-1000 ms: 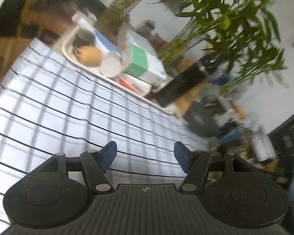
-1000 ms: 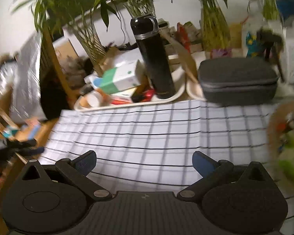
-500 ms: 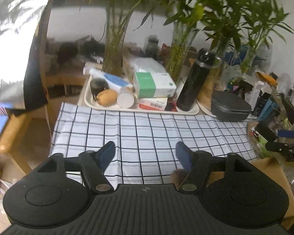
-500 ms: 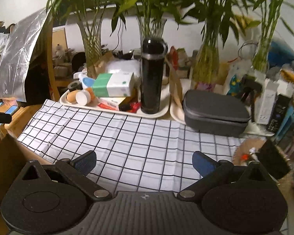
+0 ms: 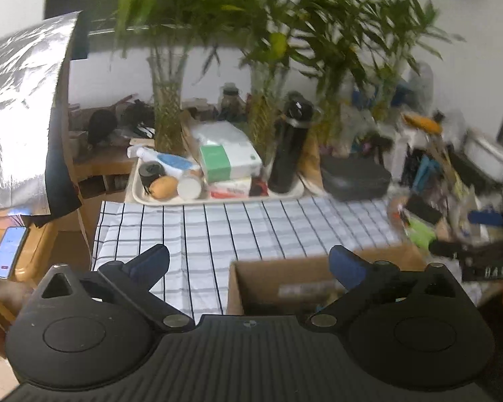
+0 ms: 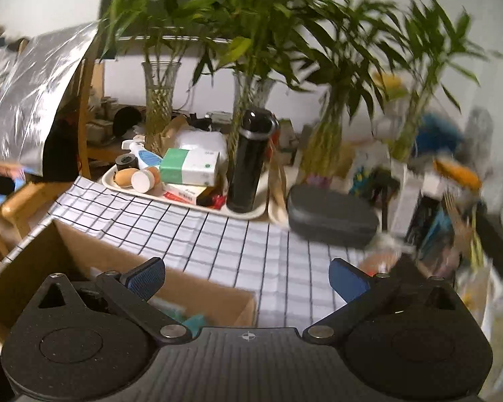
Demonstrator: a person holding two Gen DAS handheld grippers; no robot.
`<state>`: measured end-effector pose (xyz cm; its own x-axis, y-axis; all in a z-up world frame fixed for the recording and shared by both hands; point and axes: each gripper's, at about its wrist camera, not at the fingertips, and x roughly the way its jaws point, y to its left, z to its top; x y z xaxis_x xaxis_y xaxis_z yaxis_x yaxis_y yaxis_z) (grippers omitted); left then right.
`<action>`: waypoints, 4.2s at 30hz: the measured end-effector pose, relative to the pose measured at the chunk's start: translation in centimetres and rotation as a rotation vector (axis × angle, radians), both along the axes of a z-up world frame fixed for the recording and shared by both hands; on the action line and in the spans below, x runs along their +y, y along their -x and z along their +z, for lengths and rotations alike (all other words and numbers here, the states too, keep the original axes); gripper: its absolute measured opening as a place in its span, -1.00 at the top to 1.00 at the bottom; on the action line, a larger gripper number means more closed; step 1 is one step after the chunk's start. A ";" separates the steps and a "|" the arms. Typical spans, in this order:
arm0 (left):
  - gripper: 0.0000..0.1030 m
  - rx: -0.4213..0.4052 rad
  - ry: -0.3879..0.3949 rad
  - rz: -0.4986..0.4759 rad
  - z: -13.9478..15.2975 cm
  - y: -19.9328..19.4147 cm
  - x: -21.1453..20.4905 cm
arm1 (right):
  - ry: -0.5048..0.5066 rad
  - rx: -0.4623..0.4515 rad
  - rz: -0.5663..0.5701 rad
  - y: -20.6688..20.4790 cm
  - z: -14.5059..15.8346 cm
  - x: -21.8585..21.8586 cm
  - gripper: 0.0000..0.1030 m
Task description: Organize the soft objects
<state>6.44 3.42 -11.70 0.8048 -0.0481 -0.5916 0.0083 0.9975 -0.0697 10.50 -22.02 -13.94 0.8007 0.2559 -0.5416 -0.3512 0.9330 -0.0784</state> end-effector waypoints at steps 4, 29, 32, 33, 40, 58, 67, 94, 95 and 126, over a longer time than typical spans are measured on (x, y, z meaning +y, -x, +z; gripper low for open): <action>-1.00 -0.003 -0.038 -0.015 -0.1 1.6 -1.4 | -0.024 0.050 -0.032 1.4 0.0 -0.2 -1.00; -1.00 0.164 -0.148 0.020 -2.2 5.4 -5.1 | 0.000 0.266 -0.063 6.8 -0.9 0.6 -1.00; -1.00 0.206 -0.113 0.025 -2.7 5.6 -5.0 | 0.022 0.289 -0.056 7.3 -1.3 0.8 -1.00; -1.00 0.220 -0.110 0.028 -2.8 5.6 -5.1 | 0.021 0.300 -0.054 7.4 -1.5 0.9 -1.00; -1.00 0.288 -0.111 0.056 -4.1 5.7 -5.0 | 0.043 0.361 -0.047 7.8 -2.8 1.3 -1.00; -1.00 0.369 -0.113 0.085 -5.8 5.9 -3.9 | 0.088 0.434 -0.034 7.8 -4.8 1.8 -1.00; -1.00 0.368 -0.109 0.086 -5.8 5.8 -3.4 | 0.098 0.414 -0.024 7.5 -4.6 1.6 -1.00; -1.00 0.373 -0.114 0.080 -6.0 5.7 -3.4 | 0.100 0.398 -0.023 7.3 -4.5 0.7 -1.00; -1.00 0.374 -0.114 0.080 -6.0 5.7 -3.5 | 0.100 0.398 -0.023 7.3 -4.5 0.7 -1.00; -1.00 0.375 -0.098 0.063 -5.7 5.8 -3.5 | 0.102 0.398 -0.024 7.4 -4.8 0.8 -1.00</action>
